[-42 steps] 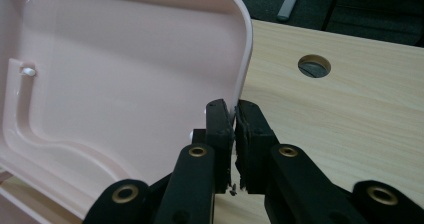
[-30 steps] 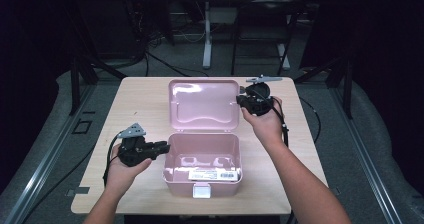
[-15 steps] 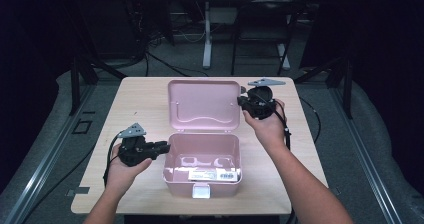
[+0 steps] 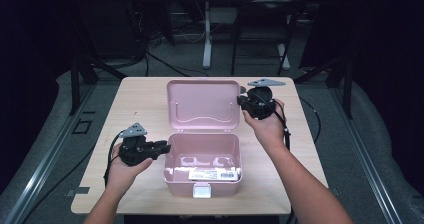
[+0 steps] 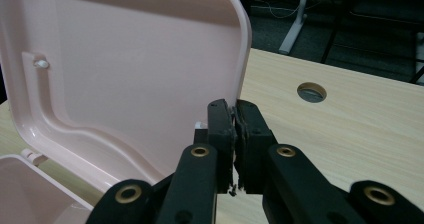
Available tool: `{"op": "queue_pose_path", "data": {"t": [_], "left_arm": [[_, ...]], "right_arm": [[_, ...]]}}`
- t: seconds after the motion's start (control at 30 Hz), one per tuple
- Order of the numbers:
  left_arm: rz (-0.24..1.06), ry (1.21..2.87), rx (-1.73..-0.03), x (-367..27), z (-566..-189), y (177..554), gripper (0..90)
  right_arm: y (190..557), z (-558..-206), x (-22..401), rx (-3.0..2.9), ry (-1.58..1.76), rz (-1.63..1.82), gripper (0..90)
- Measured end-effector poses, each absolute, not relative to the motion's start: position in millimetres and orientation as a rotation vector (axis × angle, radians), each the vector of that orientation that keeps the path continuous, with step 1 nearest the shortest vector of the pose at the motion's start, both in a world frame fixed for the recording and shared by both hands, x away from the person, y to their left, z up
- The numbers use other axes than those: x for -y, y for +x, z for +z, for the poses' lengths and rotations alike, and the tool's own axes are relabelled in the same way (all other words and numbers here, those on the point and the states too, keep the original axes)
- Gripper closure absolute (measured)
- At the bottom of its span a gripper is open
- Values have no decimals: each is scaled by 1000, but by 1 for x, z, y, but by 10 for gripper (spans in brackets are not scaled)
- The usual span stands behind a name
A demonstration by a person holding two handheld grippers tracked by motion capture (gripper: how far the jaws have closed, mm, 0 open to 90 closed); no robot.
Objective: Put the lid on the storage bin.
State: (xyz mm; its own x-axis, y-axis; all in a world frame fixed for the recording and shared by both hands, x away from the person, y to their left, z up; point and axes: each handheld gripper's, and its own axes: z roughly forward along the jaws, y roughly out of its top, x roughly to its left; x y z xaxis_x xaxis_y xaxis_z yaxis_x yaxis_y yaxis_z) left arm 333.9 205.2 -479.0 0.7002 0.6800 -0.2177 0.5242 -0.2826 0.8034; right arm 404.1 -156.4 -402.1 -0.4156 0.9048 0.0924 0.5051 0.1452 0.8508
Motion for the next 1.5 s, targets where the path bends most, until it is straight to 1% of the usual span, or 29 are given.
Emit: {"op": "queue_pose_path", "data": {"t": [0.13, 0.27, 0.33, 0.63, 0.93, 1.0, 1.13, 1.5], "left_arm": [[237, 1937, -953, -209, -473, 341, 705], [259, 1929, -960, -209, -468, 348, 724], [280, 1915, -978, -209, -459, 360, 730], [331, 1894, -1010, -206, -438, 385, 730], [380, 1839, -1022, -201, -421, 401, 709], [403, 1848, -1017, -198, -418, 405, 710], [438, 1850, -1022, -192, -413, 411, 711], [458, 1844, -1038, -181, -410, 423, 734]], "right_arm": [[404, -402, 157, -1982, 1347, 1199, 863], [403, -403, 157, -1977, 1341, 1205, 863], [403, -404, 157, -1969, 1340, 1211, 863], [402, -405, 158, -1962, 1332, 1228, 864], [400, -405, 158, -1960, 1323, 1235, 864], [399, -405, 159, -1959, 1324, 1238, 864], [399, -405, 159, -1960, 1324, 1243, 865], [399, -405, 160, -1962, 1322, 1247, 865]]}}
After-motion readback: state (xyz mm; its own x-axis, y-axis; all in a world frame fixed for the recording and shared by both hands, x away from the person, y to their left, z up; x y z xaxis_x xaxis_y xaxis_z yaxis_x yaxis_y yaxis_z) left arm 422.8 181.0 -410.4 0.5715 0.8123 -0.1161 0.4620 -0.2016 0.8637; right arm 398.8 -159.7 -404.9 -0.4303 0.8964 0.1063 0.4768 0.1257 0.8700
